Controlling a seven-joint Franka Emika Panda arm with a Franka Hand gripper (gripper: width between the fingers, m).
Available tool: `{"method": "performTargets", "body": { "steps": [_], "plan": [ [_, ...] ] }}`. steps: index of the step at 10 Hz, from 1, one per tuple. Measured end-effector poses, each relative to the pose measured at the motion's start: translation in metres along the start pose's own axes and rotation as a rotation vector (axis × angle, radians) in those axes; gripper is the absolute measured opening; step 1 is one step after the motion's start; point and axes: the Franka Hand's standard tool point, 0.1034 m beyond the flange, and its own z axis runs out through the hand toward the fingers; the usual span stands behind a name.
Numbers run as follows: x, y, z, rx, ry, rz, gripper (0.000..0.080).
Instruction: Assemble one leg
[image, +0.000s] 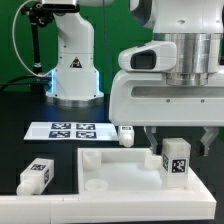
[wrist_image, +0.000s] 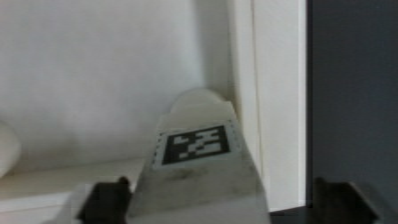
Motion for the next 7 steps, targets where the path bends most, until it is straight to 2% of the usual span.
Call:
{"method": "performTargets", "body": {
  "steps": [1,2,5,6,7],
  "plan": [
    [-0.0002,0.0003,0.0004,0.0,-0.001,0.062,0.039],
    [-0.0003,0.0006,0.0008,0.001,-0.002,0.139,0.0285],
    [0.0006,0.0002,0.0015,-0.008,0.002,0.546,0.0285],
    [0.0015,0.0009,0.0013,0.001,-0.007,0.713,0.0285],
    [0.0026,0.0023,0.0004,0.023,-0.023,0.926,0.0285]
  ]
}}
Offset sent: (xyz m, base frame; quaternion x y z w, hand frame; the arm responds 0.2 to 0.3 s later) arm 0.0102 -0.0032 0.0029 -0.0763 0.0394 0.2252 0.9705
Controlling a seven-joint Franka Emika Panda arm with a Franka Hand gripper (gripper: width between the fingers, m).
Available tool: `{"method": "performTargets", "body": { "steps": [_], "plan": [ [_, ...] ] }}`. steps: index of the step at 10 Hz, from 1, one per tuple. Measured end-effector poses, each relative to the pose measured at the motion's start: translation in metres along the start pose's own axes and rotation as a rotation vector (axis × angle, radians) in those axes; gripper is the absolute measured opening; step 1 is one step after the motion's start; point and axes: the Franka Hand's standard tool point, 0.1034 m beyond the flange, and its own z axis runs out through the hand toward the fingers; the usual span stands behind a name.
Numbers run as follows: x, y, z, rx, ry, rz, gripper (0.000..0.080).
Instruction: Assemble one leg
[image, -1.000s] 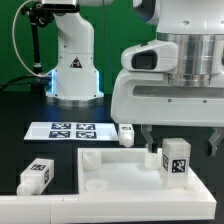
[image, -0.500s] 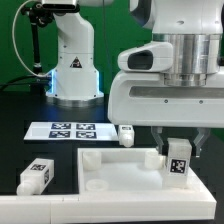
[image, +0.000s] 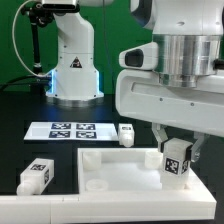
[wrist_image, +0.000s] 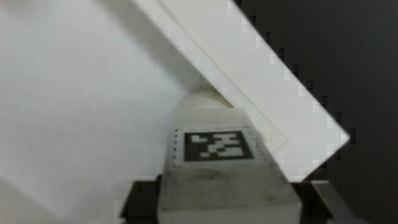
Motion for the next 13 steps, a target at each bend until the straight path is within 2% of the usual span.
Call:
{"method": "performTargets", "body": {
  "steps": [3,6,7,8,9,10,12,13],
  "plan": [
    [-0.003,-0.001,0.0,0.006,-0.02,0.402,0.0285],
    [-0.004,-0.001,0.001,0.006,-0.018,0.531,0.0285],
    [-0.004,-0.001,0.001,0.006,-0.017,0.471,0.0285],
    [-0.004,-0.001,0.001,0.008,-0.004,0.366,0.0513],
    [-0.006,-0.002,0.003,0.016,0.015,0.155,0.0513],
    [-0.007,-0.002,0.005,0.037,0.032,-0.087,0.0625],
    [-0.014,-0.002,0.004,0.036,0.045,-0.239,0.0642],
    [-0.012,-0.001,0.005,0.033,0.047,-0.316,0.0648]
  ]
}}
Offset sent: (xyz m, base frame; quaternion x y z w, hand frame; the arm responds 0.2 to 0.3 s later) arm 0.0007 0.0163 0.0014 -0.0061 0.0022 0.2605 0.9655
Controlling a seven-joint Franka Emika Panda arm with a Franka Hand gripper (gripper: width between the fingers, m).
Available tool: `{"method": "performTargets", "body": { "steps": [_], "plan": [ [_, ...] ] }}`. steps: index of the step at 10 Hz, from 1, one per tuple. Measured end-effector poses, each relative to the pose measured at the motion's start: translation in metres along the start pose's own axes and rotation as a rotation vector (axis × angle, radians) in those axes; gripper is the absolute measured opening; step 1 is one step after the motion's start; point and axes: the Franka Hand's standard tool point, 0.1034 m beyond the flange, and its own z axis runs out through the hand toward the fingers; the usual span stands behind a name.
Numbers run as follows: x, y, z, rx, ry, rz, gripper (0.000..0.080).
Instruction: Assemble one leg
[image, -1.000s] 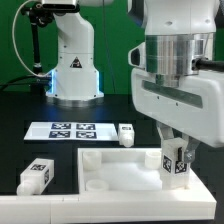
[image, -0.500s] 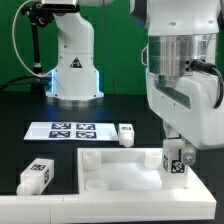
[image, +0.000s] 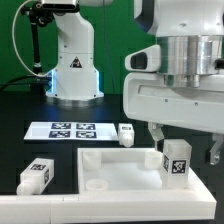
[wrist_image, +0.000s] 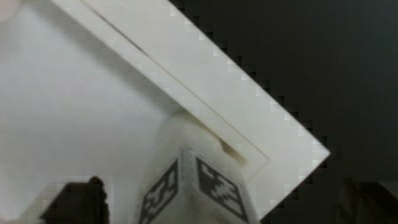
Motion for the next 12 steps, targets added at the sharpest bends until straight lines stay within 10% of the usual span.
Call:
{"method": "performTargets", "body": {
  "steps": [6,10,12],
  "plan": [
    [0.014,0.006,-0.001,-0.022,0.023,-0.513,0.0649],
    [0.012,0.005,0.0,-0.017,0.022,-0.36,0.0285],
    [0.013,0.006,0.0,-0.017,0.025,-0.174,0.0285]
  ]
}}
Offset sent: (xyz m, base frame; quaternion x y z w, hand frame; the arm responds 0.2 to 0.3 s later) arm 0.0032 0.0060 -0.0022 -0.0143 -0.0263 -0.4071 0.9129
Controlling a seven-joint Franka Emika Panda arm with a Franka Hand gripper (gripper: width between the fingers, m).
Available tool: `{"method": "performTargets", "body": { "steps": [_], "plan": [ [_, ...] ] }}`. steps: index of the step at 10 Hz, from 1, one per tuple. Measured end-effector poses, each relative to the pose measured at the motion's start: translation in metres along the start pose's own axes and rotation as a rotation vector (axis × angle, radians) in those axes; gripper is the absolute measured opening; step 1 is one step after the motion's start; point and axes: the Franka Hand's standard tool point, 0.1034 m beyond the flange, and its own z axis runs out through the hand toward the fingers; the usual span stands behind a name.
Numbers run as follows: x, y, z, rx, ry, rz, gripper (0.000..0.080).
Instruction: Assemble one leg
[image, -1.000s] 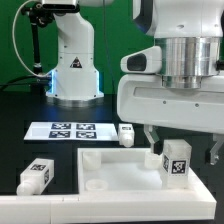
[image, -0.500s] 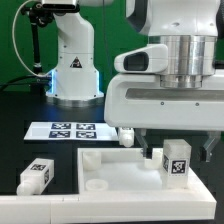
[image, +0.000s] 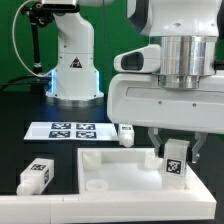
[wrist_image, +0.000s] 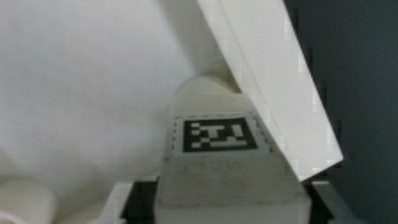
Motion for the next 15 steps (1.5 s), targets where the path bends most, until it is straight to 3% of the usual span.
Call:
{"method": "performTargets", "body": {
  "steps": [3,7,8,15],
  "plan": [
    [0.0,0.002,-0.0001,-0.01,0.003,0.445,0.0285],
    [-0.0019,0.0003,-0.0002,0.025,-0.076,1.155,0.0287],
    [-0.0025,-0.0004,-0.0003,0.021,-0.08,1.25,0.0287],
    [-0.0003,0.002,-0.0005,0.016,-0.075,1.404,0.0287]
  ]
}}
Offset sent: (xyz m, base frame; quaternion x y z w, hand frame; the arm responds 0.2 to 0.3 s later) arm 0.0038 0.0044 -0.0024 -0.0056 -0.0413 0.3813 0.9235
